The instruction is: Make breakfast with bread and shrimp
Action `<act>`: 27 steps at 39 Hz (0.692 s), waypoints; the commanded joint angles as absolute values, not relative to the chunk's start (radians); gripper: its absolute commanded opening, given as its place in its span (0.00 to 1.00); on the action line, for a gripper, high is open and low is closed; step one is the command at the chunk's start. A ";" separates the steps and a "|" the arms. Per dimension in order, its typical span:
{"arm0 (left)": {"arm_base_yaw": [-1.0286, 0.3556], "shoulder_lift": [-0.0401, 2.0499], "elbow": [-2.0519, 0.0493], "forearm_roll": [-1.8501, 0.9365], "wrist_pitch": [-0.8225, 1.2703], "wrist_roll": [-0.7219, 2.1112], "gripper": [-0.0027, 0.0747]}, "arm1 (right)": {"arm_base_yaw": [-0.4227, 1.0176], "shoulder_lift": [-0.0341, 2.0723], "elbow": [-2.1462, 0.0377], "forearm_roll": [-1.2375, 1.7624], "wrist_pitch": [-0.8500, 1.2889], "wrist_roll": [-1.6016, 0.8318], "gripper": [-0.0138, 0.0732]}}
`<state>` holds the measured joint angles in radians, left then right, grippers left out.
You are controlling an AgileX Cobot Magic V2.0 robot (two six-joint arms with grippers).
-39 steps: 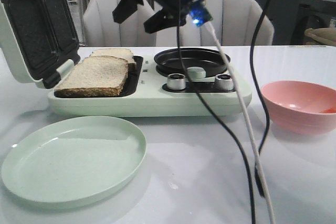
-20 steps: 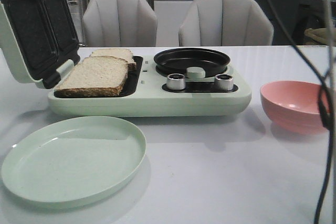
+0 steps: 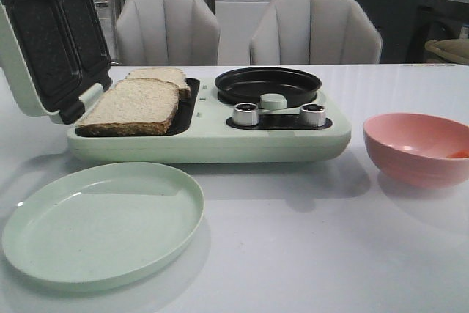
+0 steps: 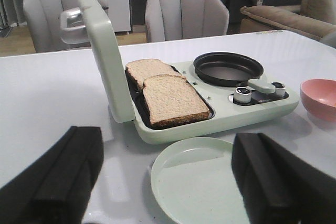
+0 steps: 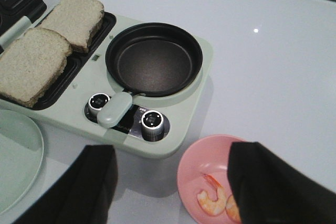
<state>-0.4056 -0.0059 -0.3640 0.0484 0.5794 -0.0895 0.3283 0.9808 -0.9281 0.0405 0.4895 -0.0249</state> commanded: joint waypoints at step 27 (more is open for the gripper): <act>-0.404 -0.019 -0.391 0.041 0.495 -0.101 0.77 | 0.325 -0.033 -0.235 0.128 0.195 -0.022 0.79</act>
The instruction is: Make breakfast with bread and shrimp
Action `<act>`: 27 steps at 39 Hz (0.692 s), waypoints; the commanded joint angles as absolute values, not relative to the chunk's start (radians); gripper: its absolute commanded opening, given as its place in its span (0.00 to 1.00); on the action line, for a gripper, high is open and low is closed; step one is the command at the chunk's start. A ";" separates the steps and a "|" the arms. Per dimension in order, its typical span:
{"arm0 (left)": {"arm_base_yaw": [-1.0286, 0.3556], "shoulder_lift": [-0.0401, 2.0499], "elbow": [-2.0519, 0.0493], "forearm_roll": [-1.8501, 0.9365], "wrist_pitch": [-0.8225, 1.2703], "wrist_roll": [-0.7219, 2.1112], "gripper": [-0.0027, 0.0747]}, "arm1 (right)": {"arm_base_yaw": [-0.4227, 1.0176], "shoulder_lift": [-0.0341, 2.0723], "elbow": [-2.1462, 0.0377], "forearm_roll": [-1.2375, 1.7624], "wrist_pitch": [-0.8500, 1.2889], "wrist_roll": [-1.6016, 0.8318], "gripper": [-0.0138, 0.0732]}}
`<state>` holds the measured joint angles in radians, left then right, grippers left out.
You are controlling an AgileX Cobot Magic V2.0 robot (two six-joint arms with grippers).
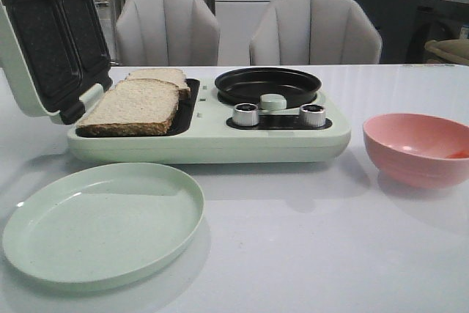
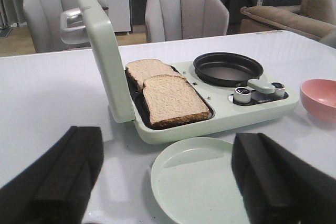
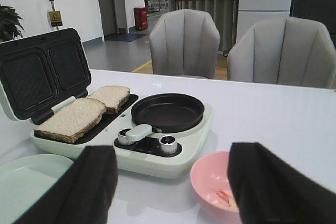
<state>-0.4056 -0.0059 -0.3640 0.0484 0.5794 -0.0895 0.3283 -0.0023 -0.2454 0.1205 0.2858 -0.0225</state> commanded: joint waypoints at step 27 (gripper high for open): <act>-0.404 0.063 -0.435 -0.019 0.457 -0.101 0.77 | 0.325 -0.023 -0.194 0.128 0.169 -0.022 0.79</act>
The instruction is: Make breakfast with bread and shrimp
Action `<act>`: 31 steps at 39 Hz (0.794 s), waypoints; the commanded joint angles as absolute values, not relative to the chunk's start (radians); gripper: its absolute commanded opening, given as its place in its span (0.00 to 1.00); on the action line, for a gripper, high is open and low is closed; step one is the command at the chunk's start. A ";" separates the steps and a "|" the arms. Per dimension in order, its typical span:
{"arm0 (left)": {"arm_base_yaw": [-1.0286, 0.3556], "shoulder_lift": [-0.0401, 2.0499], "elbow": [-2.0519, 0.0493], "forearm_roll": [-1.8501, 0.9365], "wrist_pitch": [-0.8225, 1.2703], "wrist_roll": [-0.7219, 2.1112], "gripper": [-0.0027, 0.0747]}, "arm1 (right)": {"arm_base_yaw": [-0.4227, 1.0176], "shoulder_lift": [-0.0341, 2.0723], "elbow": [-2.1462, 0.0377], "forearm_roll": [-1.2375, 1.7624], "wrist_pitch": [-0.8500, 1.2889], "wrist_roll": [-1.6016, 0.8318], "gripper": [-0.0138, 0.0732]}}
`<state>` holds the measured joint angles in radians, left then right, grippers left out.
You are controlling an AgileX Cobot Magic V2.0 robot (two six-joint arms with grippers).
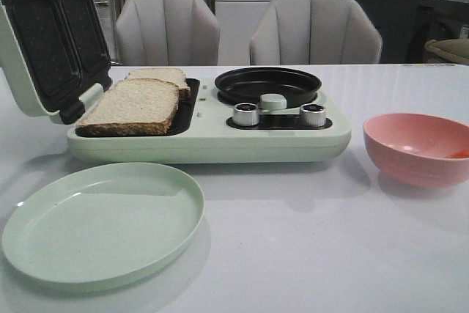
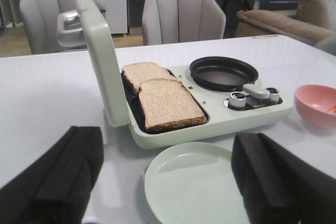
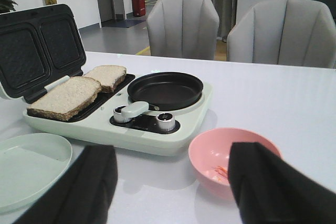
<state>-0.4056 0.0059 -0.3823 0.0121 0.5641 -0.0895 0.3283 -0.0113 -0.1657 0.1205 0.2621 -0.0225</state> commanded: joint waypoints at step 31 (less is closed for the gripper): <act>-0.188 1.106 -1.061 -0.276 0.332 -0.103 0.77 | 0.325 -0.023 -0.194 0.128 0.169 -0.022 0.79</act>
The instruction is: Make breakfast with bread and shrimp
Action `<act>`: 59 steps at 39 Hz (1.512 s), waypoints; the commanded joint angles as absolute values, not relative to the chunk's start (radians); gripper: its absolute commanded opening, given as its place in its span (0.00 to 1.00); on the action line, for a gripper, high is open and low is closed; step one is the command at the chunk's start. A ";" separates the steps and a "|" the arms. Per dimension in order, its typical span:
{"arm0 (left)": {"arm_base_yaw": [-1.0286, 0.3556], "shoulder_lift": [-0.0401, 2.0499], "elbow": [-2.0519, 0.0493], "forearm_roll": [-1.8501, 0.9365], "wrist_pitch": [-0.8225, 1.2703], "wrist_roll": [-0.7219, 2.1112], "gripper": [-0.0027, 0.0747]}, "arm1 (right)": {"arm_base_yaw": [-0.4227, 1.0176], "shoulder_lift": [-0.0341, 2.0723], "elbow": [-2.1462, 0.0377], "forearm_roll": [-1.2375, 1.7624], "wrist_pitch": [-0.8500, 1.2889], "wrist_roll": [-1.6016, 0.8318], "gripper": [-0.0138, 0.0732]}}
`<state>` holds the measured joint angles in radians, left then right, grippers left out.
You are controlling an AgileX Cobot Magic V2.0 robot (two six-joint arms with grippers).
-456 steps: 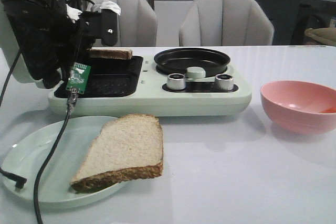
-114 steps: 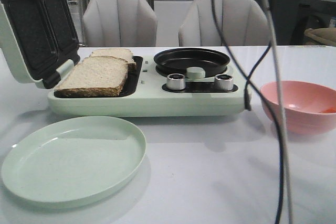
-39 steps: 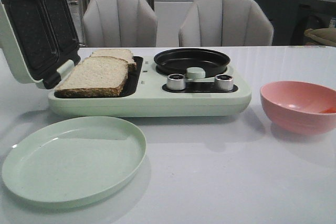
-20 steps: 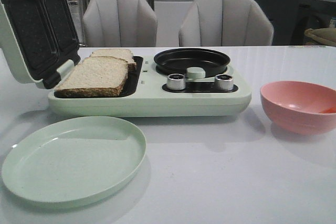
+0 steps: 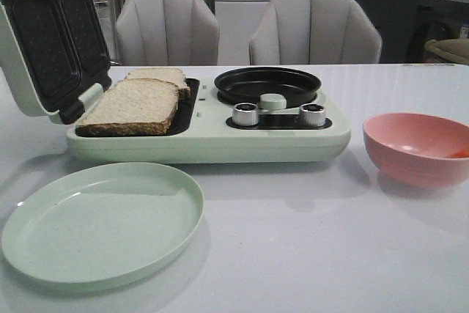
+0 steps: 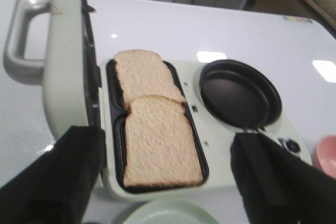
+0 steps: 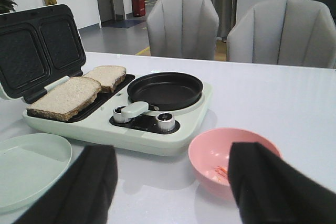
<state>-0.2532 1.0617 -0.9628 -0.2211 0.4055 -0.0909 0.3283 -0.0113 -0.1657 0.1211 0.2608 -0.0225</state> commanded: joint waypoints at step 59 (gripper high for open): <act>0.287 1.804 -1.379 -1.585 1.069 0.750 0.33 | 0.325 -0.023 -0.194 0.128 0.169 -0.022 0.79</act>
